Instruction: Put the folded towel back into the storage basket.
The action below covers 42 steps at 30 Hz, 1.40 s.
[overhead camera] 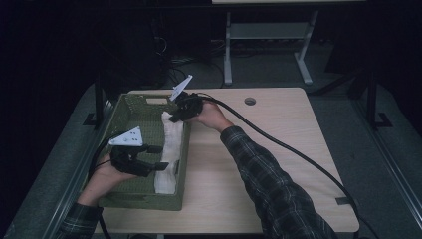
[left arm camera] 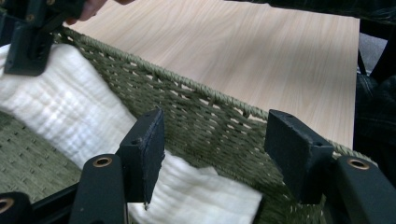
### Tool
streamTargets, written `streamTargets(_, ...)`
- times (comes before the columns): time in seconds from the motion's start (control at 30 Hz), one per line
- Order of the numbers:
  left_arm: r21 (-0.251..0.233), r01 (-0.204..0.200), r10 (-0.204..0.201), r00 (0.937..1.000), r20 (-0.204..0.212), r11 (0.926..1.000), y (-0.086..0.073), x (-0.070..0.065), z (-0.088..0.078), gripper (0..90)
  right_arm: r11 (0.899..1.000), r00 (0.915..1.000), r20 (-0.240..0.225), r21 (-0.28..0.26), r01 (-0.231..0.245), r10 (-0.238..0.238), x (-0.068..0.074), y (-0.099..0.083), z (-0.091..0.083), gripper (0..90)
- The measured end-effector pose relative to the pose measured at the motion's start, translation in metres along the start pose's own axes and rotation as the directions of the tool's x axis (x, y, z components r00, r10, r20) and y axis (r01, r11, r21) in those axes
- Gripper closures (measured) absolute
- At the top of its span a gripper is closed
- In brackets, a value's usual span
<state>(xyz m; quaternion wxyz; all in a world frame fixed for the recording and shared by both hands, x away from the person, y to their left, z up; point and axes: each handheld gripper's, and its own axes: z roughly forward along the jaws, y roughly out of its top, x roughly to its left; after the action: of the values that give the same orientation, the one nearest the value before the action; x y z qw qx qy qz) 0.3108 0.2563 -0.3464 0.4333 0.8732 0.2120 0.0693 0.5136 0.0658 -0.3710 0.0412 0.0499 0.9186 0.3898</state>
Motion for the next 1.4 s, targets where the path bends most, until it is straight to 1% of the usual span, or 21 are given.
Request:
streamTargets(0.23, -0.021, 0.007, -0.007, 1.0, -0.005, 0.9998, 0.001, 0.001, 0.003, 37.0, 1.0, 0.9993, 0.037, 0.005, 0.003, -0.003, -0.012, 0.0, 0.005, 76.8)
streamTargets(0.27, -0.022, 0.007, -0.007, 1.0, -0.006, 0.9997, 0.002, 0.001, 0.003, 36.7, 1.0, 0.9971, 0.076, 0.004, 0.004, -0.004, -0.014, 0.0, 0.005, 70.6)
streamTargets(0.3, -0.021, 0.008, -0.008, 0.9999, -0.01, 0.9998, 0.002, 0.001, 0.003, 36.7, 1.0, 0.9971, 0.076, 0.004, 0.004, -0.004, -0.014, 0.0, 0.005, 70.6)
streamTargets(0.33, -0.024, 0.016, -0.016, 0.9997, -0.017, 0.9996, 0.003, 0.002, 0.003, 36.4, 1.0, 0.9948, 0.102, -0.012, 0.001, 0.001, -0.015, 0.0, 0.002, 62.4)
streamTargets(0.37, -0.024, 0.016, -0.016, 0.9997, -0.017, 0.9996, 0.003, 0.002, 0.003, 36.3, 1.0, 0.9948, 0.102, -0.012, 0.001, 0.001, -0.015, 0.0, 0.002, 62.4)
streamTargets(0.4, -0.026, 0.023, -0.023, 0.9995, -0.02, 0.9994, 0.004, 0.002, 0.003, 36.1, 0.999, 0.994, 0.107, -0.032, -0.019, 0.022, -0.016, 0.001, -0.004, 55.7)
streamTargets(0.43, -0.03, 0.025, -0.026, 0.9993, -0.025, 0.9992, 0.005, 0.002, 0.004, 36.1, 0.999, 0.994, 0.107, -0.032, -0.019, 0.022, -0.016, 0.001, -0.004, 55.7)
streamTargets(0.47, -0.031, 0.027, -0.028, 0.9993, -0.026, 0.9992, 0.006, 0.002, 0.004, 35.7, 0.998, 0.9931, 0.108, -0.048, -0.042, 0.047, -0.017, 0.002, -0.011, 51.0)
streamTargets(0.53, -0.037, 0.033, -0.034, 0.9989, -0.031, 0.9988, 0.009, 0.001, 0.005, 35.0, 0.996, 0.9932, 0.102, -0.072, -0.05, 0.057, -0.017, 0.002, -0.019, 48.5)
streamTargets(0.67, -0.04, 0.04, -0.041, 0.9986, -0.032, 0.9984, 0.016, -0.001, 0.009, 33.9, 0.994, 0.992, 0.1, -0.085, -0.068, 0.077, -0.014, 0.001, -0.033, 44.8)
streamTargets(0.73, -0.036, 0.041, -0.043, 0.9985, -0.034, 0.9985, 0.021, -0.003, 0.012, 33.0, 0.99, 0.9894, 0.095, -0.094, -0.101, 0.11, -0.009, -0.005, -0.046, 42.9)
streamTargets(0.77, -0.03, 0.044, -0.045, 0.9984, -0.036, 0.9986, 0.024, -0.003, 0.014, 33.0, 0.99, 0.9894, 0.095, -0.094, -0.101, 0.11, -0.009, -0.005, -0.046, 42.9)
streamTargets(0.8, -0.031, 0.043, -0.045, 0.9983, -0.038, 0.9986, 0.026, -0.004, 0.016, 32.8, 0.993, 0.9915, 0.099, -0.092, -0.075, 0.084, -0.011, -0.008, -0.05, 42.4)
streamTargets(0.83, -0.028, 0.046, -0.047, 0.9981, -0.041, 0.9986, 0.029, -0.005, 0.018, 32.9, 0.991, 0.9903, 0.092, -0.092, -0.096, 0.104, -0.009, -0.01, -0.054, 41.7)
streamTargets(0.87, -0.025, 0.05, -0.051, 0.9977, -0.044, 0.9984, 0.031, -0.006, 0.02, 32.7, 0.993, 0.9912, 0.099, -0.085, -0.08, 0.088, -0.01, -0.012, -0.058, 41.3)
streamTargets(1.0, -0.022, 0.057, -0.058, 0.9967, -0.056, 0.9981, 0.041, -0.01, 0.028, 31.6, 0.991, 0.9899, 0.096, -0.093, -0.095, 0.104, -0.006, -0.021, -0.074, 39.4)
streamTargets(1.07, -0.02, 0.065, -0.067, 0.9955, -0.068, 0.9977, 0.046, -0.013, 0.033, 29.6, 0.993, 0.9904, 0.111, -0.091, -0.072, 0.082, -0.005, -0.028, -0.087, 37.8)
streamTargets(1.1, -0.019, 0.07, -0.071, 0.9947, -0.074, 0.9974, 0.048, -0.014, 0.036, 29.6, 0.993, 0.9904, 0.111, -0.091, -0.072, 0.082, -0.005, -0.028, -0.087, 37.8)
streamTargets(1.13, -0.019, 0.074, -0.075, 0.9942, -0.077, 0.9971, 0.051, -0.016, 0.039, 28.9, 0.992, 0.9902, 0.099, -0.087, -0.091, 0.099, -0.005, -0.033, -0.095, 36.3)
streamTargets(1.3, -0.012, 0.085, -0.086, 0.9922, -0.09, 0.9963, 0.065, -0.022, 0.055, 28.6, 0.99, 0.9882, 0.114, -0.105, -0.09, 0.102, -0.003, -0.047, -0.111, 35.5)
streamTargets(1.4, -0.01, 0.09, -0.091, 0.9914, -0.094, 0.9959, 0.073, -0.028, 0.067, 28.1, 0.989, 0.9862, 0.121, -0.108, -0.1, 0.113, 0.0, -0.063, -0.126, 34.6)
